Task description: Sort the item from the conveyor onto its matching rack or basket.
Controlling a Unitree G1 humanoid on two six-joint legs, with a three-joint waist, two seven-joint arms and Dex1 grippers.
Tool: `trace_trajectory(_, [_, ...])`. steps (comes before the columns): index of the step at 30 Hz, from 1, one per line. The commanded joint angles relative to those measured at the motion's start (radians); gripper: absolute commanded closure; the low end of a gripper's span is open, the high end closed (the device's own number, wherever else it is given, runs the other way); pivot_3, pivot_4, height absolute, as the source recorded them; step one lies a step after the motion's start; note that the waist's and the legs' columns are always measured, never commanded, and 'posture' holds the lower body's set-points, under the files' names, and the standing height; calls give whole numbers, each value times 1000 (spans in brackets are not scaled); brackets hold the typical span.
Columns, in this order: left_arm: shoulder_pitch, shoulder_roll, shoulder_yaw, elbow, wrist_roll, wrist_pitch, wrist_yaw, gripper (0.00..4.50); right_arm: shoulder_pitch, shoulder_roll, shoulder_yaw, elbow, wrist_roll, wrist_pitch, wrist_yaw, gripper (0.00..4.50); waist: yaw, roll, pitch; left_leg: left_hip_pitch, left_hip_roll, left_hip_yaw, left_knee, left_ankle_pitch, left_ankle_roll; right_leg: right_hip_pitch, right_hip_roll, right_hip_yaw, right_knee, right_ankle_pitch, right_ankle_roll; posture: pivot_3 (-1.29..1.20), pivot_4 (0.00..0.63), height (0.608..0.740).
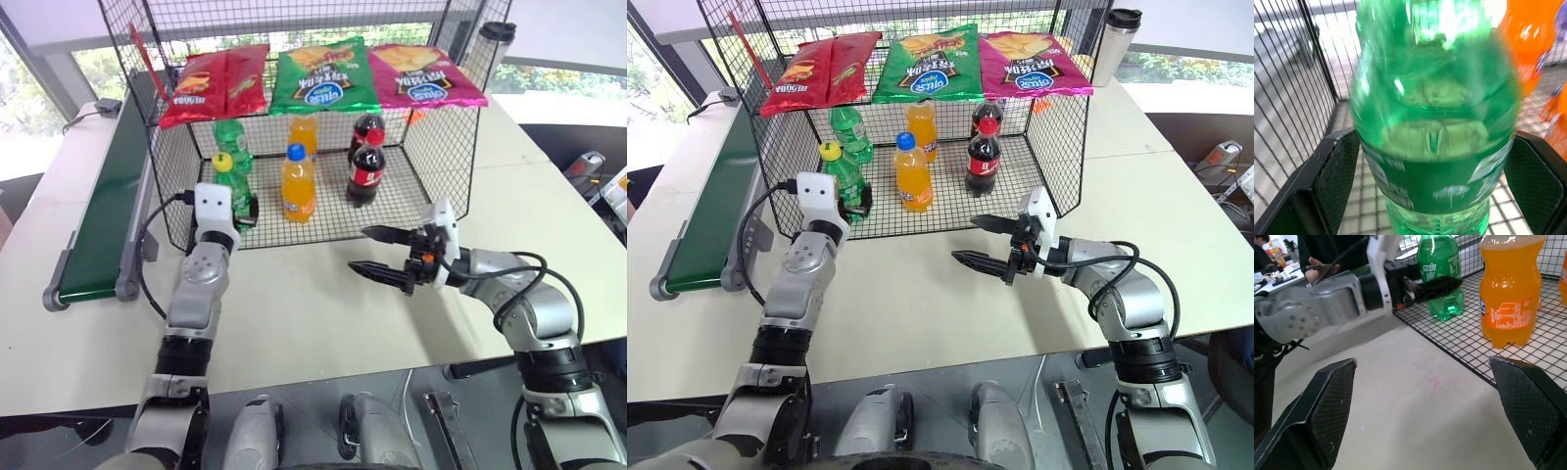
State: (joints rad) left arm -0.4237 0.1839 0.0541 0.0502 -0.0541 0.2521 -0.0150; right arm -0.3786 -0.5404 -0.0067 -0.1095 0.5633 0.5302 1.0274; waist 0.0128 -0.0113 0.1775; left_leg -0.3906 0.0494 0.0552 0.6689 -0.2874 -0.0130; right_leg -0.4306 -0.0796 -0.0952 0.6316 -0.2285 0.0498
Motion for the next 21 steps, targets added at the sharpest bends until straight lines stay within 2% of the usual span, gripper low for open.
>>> trace_trajectory(1, [63,20,11,-171,-10,91,-22,47,-19,11,1,-6,3,-21,3,0,-2,0,0,0,0,0,0,0,0,0,0,0,0,0,0,0,150,740])
trace_trajectory(11, [345,92,10,-629,-38,333,-101,47,-25,34,3,33,-6,-10,-32,0,-1,0,0,0,0,0,0,0,0,0,0,0,0,0,0,0,150,740])
trace_trajectory(21, [607,78,34,-821,-70,404,-120,47,6,36,-27,124,-19,-14,-78,0,1,0,0,0,0,-1,0,0,0,0,0,1,0,0,0,0,150,740])
